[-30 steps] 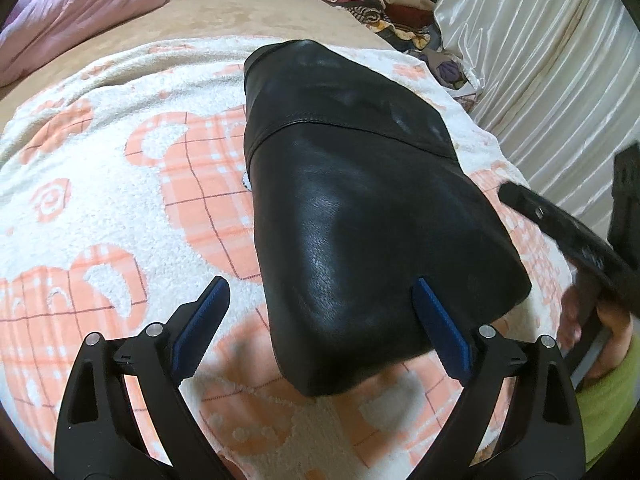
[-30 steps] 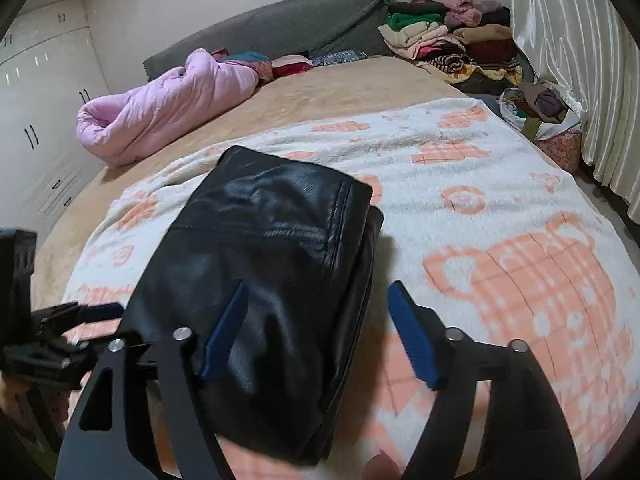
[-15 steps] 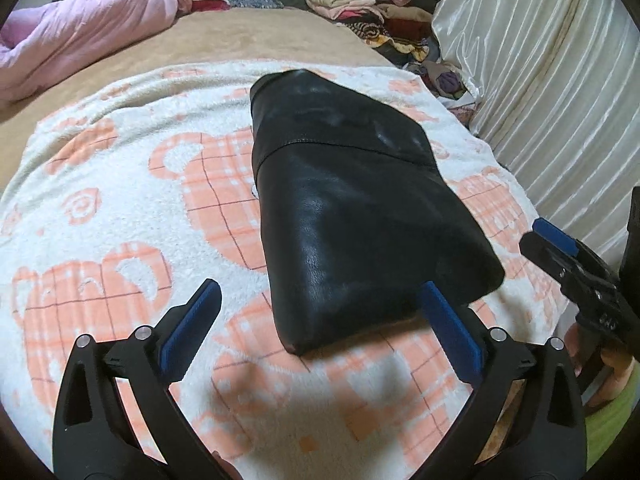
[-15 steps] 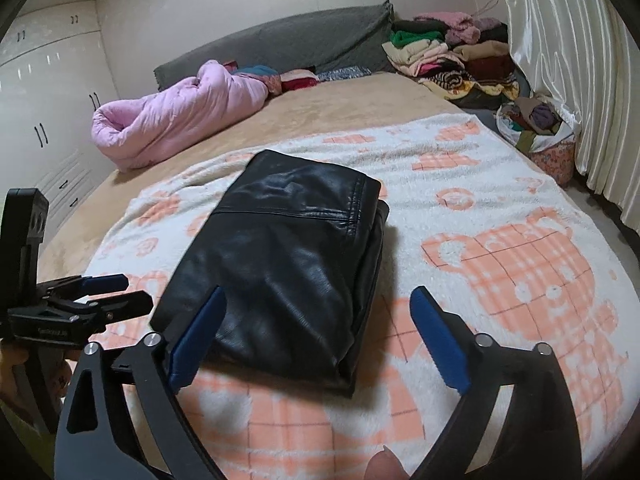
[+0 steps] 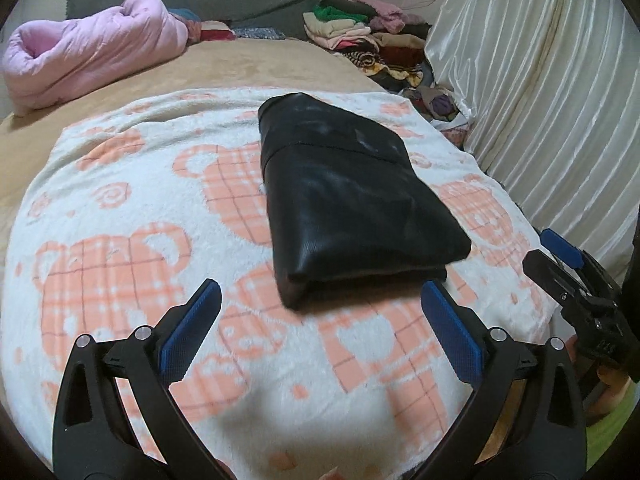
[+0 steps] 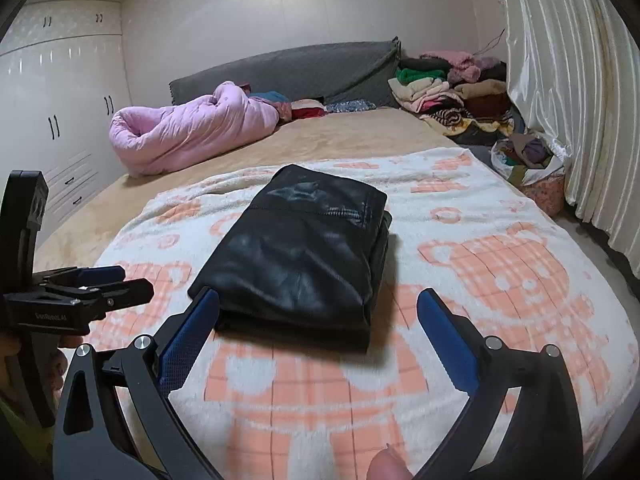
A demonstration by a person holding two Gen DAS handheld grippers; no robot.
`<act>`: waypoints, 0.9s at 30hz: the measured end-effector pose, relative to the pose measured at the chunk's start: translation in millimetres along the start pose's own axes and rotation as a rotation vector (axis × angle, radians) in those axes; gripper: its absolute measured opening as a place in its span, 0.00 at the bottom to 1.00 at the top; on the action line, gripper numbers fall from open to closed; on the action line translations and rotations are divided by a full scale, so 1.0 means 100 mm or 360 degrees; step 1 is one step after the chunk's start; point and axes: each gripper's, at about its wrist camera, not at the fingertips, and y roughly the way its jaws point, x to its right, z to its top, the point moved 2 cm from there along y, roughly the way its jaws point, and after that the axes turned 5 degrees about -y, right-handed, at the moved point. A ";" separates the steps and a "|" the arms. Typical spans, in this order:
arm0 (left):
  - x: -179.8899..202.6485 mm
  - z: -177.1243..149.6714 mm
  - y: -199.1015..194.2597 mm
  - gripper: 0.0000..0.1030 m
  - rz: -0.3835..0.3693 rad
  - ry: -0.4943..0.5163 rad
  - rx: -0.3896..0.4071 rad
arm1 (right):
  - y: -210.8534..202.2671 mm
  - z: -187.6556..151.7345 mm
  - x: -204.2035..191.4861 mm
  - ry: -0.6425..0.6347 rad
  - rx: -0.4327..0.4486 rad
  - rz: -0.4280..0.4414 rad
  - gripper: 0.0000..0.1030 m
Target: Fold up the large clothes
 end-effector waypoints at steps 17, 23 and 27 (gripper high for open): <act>-0.03 -0.50 -0.08 0.91 0.0015 -0.0024 -0.0028 | -0.06 -0.52 -0.01 0.0055 -0.0128 -0.0032 0.96; -0.05 -0.51 -0.11 0.91 0.0030 -0.0031 -0.0022 | -0.08 -0.51 -0.02 0.0044 -0.0131 -0.0020 0.96; -0.06 -0.51 -0.12 0.91 0.0030 -0.0031 -0.0023 | -0.08 -0.51 -0.02 0.0044 -0.0133 -0.0013 0.96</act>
